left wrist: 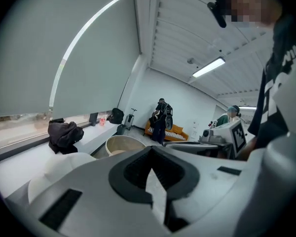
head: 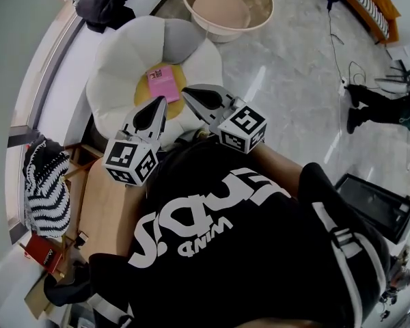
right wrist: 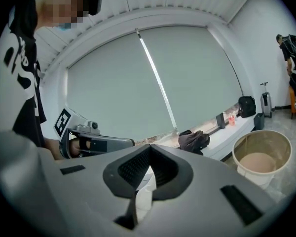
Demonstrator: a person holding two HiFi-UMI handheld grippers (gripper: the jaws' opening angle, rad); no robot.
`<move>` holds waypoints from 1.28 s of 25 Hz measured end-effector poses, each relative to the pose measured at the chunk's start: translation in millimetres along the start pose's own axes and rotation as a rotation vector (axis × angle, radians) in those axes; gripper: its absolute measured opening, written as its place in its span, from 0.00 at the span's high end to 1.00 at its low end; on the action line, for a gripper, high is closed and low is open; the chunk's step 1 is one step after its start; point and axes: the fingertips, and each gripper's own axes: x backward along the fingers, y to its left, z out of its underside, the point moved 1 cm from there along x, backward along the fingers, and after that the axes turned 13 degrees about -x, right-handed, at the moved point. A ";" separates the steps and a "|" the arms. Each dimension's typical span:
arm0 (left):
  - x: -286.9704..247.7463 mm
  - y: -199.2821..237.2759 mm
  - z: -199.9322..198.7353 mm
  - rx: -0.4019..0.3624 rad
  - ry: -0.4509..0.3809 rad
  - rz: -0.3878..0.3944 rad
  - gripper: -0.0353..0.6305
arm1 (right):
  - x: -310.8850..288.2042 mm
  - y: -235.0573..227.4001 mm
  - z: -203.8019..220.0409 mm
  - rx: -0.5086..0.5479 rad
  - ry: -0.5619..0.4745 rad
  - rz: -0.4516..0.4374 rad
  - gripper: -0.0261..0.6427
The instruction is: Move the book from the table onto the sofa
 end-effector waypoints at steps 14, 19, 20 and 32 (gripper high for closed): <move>14.5 11.5 -22.6 -0.171 -0.178 -0.040 0.94 | 0.4 0.1 -18.7 0.095 -0.105 0.002 0.96; 17.0 17.4 -18.4 -0.159 -0.174 -0.069 0.94 | 1.6 -2.7 -14.2 0.102 -0.104 0.013 0.96; 16.9 17.4 -17.9 -0.157 -0.175 -0.070 0.94 | 1.6 -2.3 -13.4 0.102 -0.104 0.013 0.96; 16.9 20.1 -13.1 -0.109 -0.167 -0.089 0.94 | -4.2 0.4 -10.4 0.113 -0.092 0.002 0.96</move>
